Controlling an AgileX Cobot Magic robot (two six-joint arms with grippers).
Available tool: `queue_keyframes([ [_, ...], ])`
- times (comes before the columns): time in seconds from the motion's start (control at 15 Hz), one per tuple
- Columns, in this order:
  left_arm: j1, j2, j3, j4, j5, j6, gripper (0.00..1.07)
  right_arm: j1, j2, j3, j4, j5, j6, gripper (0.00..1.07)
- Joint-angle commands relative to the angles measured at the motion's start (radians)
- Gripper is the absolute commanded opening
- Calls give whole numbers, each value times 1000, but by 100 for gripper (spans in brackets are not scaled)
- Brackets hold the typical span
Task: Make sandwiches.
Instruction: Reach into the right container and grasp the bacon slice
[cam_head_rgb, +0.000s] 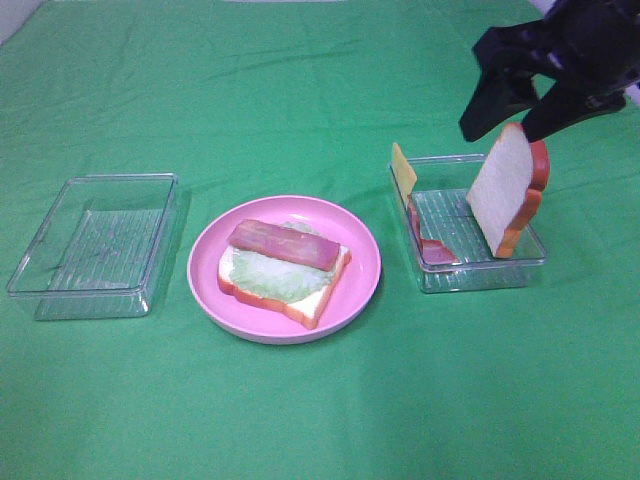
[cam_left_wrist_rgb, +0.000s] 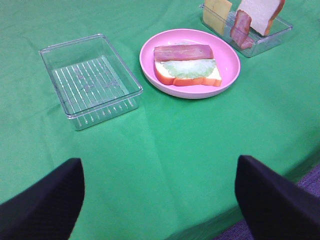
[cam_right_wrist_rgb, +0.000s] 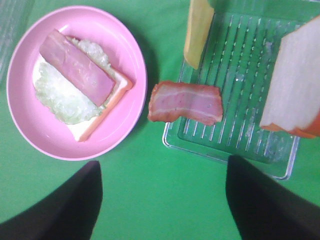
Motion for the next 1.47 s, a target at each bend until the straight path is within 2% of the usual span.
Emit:
queue_keyframes([
  [0.07, -2, -7, 1, 2, -11, 3, 78, 94, 125, -118, -112, 90, 125, 66],
  [0.2, -2, -7, 1, 2, -11, 3, 78, 145, 236, -214, -166, 153, 211, 66],
  [0.33, -2, -7, 1, 2, -11, 3, 78, 148, 368, -329, -181, 215, 266, 66],
  [0.53, -2, -7, 1, 2, -11, 3, 78, 148, 496, -435, -215, 252, 268, 63],
  [0.87, -2, -7, 1, 2, -11, 3, 78, 147, 609, -475, -265, 260, 272, 62],
  [1.0, -2, -7, 1, 2, -11, 3, 78, 147, 619, -475, -301, 236, 294, 55],
  [1.2, -2, -7, 1, 2, -11, 3, 78, 147, 619, -475, -268, 199, 294, 45],
  [1.33, -2, -7, 1, 2, -11, 3, 78, 147, 619, -475, -268, 216, 294, 35],
  [1.47, -2, -7, 1, 2, -11, 3, 78, 147, 619, -475, -266, 240, 294, 12],
])
